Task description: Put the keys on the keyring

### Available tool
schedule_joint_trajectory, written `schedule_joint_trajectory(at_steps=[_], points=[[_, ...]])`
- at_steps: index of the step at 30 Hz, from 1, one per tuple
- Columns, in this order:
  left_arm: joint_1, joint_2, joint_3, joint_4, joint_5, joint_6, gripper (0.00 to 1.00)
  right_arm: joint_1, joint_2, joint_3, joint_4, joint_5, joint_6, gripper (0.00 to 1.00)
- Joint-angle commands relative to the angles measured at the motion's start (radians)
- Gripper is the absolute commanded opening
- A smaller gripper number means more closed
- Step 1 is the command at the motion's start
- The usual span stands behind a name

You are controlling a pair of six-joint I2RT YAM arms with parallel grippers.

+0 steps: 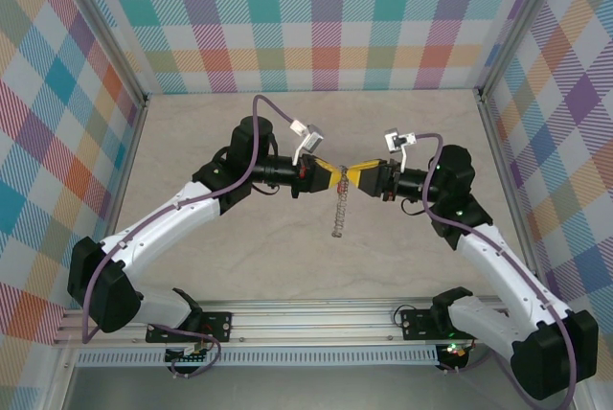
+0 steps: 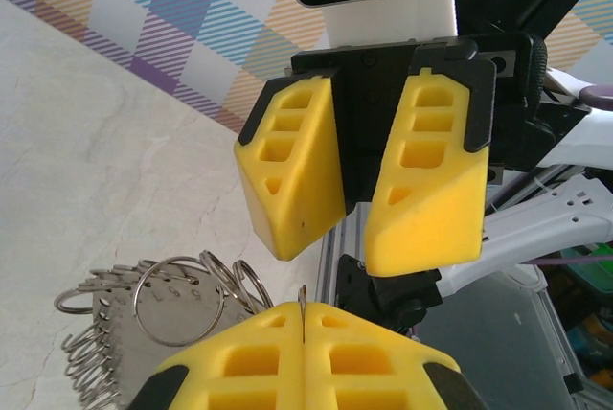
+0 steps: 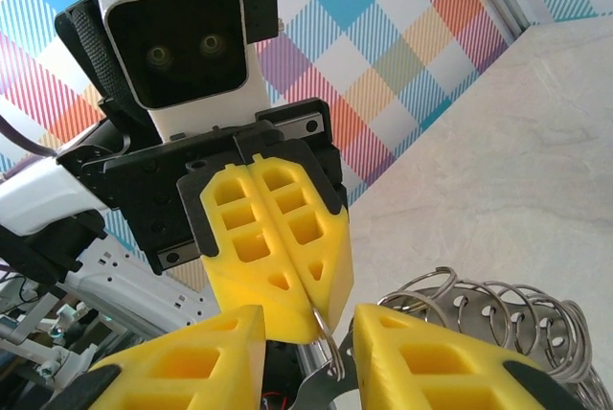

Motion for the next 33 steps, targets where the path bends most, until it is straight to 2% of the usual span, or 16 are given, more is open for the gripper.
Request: schedule_joint_trajectory(at_steps=[1,8,17,22,26,30,31,33], points=[[0.004,-0.023,0.034,0.027,0.033,0.014,0.00,-0.004,0.017,-0.005,0.057,-0.038,0.018,0.31],[0.004,-0.017,0.039,0.025,0.033,0.014,0.00,0.013,0.045,0.003,0.088,-0.070,0.031,0.31],[0.004,-0.015,0.040,0.024,0.032,0.018,0.00,0.029,0.045,-0.003,0.078,-0.084,0.017,0.22],[0.004,-0.014,0.040,0.024,0.030,0.019,0.00,0.029,0.024,-0.015,0.051,-0.079,-0.001,0.15],[0.005,-0.015,0.042,0.026,0.028,0.018,0.00,0.029,0.013,-0.025,0.043,-0.077,-0.008,0.01],[0.005,-0.019,0.038,0.035,-0.011,-0.004,0.00,0.029,0.011,-0.029,0.055,-0.058,-0.004,0.00],[0.004,-0.027,0.030,0.043,-0.042,-0.014,0.03,0.030,0.007,-0.033,0.060,-0.041,-0.001,0.00],[0.006,-0.059,0.000,0.064,-0.138,-0.051,0.27,0.029,-0.001,-0.039,0.076,-0.006,0.007,0.00]])
